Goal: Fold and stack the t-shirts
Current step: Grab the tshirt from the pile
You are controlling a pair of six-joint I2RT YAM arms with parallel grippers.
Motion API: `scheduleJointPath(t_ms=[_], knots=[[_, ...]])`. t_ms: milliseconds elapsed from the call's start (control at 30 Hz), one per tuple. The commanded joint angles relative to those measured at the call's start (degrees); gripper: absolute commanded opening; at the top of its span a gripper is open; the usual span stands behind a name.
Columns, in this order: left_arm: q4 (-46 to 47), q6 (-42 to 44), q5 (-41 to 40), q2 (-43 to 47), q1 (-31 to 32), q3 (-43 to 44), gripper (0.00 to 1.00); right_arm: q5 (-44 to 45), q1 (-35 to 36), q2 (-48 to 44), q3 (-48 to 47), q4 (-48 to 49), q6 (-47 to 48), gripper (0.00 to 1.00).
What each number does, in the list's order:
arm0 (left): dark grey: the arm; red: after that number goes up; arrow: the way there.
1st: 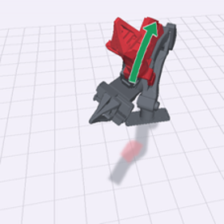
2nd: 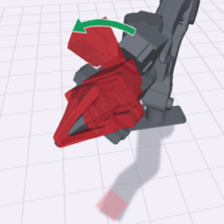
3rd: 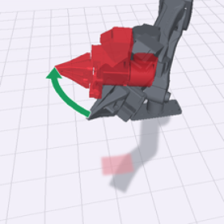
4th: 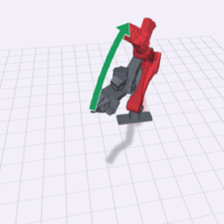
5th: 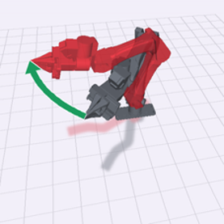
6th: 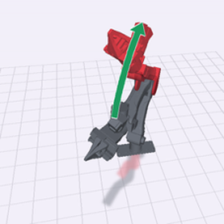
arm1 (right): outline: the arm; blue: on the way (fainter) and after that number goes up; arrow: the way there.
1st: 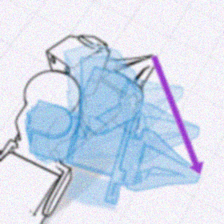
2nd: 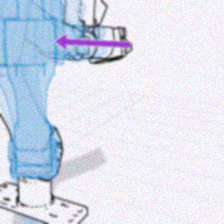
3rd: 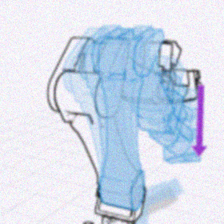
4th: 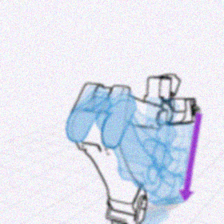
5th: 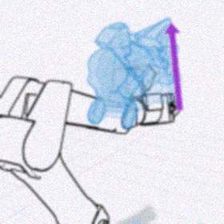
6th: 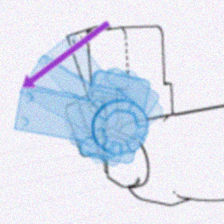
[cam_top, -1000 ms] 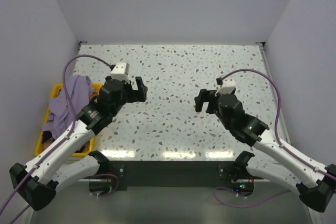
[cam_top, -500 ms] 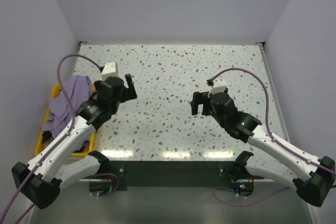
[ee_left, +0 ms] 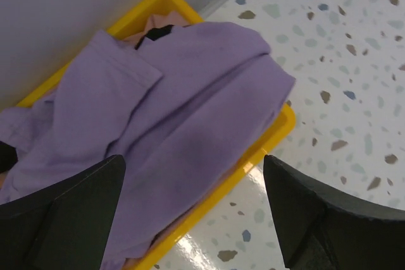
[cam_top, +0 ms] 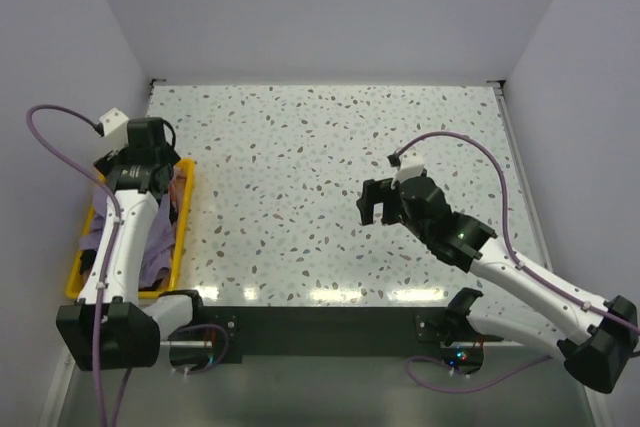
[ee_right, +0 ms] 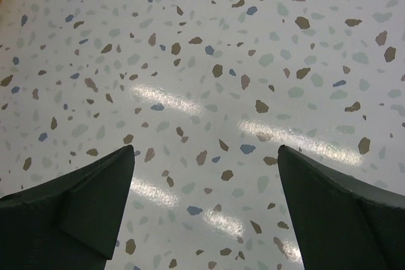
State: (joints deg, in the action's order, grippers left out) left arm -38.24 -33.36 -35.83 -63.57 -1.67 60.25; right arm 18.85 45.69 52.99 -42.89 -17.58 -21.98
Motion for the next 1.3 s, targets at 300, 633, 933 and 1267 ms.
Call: scheduleJointPath(t_ms=[300, 633, 933, 1267], knots=[[6.86, -0.12, 2.52, -13.25, -10.19, 0.14, 0.69, -2.32, 0.01, -3.95, 0.88, 1.67, 0.44, 0.99], [8.80, 1.55, 4.98, -9.47, -10.54, -2.33, 0.06, -4.17, 0.01, -4.65, 1.06, 1.41, 0.01, 0.99], [7.04, 7.43, 17.19, -1.03, -10.37, 7.93, 0.00, -5.14, 0.01, -4.21, 1.06, 1.50, -0.08, 0.99], [1.59, 6.56, 25.20, -4.63, 8.68, 30.97, 0.00, -2.77, 0.01, -4.92, 1.15, 1.59, 0.27, 0.99]])
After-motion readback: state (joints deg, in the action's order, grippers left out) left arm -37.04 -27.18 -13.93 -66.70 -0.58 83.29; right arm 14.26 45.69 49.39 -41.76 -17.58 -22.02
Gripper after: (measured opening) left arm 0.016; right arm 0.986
